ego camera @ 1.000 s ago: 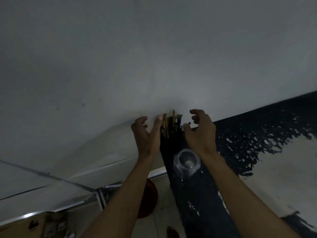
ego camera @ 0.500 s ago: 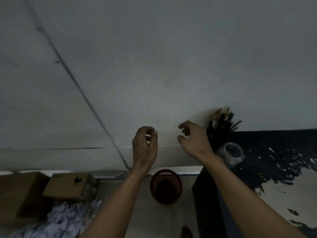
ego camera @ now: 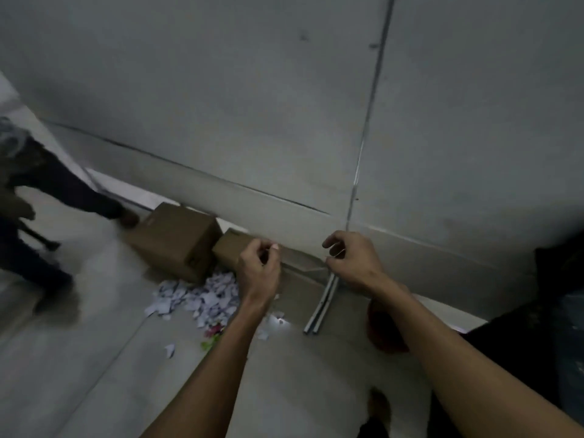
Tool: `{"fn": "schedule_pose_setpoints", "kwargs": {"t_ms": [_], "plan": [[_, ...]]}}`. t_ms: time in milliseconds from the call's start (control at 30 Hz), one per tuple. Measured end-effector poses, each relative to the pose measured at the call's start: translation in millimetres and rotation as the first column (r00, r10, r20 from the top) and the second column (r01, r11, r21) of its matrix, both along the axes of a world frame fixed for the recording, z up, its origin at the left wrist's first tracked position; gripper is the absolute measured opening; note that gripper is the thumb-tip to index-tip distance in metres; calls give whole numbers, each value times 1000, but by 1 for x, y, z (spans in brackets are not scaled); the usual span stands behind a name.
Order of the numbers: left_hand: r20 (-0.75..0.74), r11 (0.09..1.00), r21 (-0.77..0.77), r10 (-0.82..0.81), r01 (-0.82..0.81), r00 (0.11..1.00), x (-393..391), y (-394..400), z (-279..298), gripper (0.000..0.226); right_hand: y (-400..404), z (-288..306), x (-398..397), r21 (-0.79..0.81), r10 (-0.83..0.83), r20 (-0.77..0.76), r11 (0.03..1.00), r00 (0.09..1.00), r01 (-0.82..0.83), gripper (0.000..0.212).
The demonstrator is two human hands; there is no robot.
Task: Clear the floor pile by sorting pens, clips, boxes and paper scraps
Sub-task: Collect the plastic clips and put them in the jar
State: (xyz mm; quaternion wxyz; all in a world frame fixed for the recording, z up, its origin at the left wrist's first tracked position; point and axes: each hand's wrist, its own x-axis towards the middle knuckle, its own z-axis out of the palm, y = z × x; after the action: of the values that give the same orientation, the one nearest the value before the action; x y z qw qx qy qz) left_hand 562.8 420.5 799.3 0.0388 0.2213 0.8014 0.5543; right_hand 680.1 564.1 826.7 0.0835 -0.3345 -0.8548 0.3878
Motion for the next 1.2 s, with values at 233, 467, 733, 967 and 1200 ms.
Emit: {"fn": "schedule_pose_setpoints", "kwargs": {"t_ms": [233,467,733,967,1200], "plan": [[110,981,-97,181,-170,977,-50,-114,-26,16,-88,-23,-86,-36,227,64,974,972,-225,26],[227,952,-169,290,-256,930,-101,-154,-62,15,-119,-55,-166,-56,361,146,933,921,-357,24],[293,925,-248,355,-288,888,-204,-171,-93,16,-129,-93,-281,-159,465,228,885,856,-438,24],[332,886,-333,431,-323,839,-285,-187,-102,16,-142,-120,-368,-234,514,296,856,805,-461,23],[358,887,-373,408,-272,840,-342,-206,-111,15,-163,-132,-422,-288,463,308,878,831,-382,24]]}}
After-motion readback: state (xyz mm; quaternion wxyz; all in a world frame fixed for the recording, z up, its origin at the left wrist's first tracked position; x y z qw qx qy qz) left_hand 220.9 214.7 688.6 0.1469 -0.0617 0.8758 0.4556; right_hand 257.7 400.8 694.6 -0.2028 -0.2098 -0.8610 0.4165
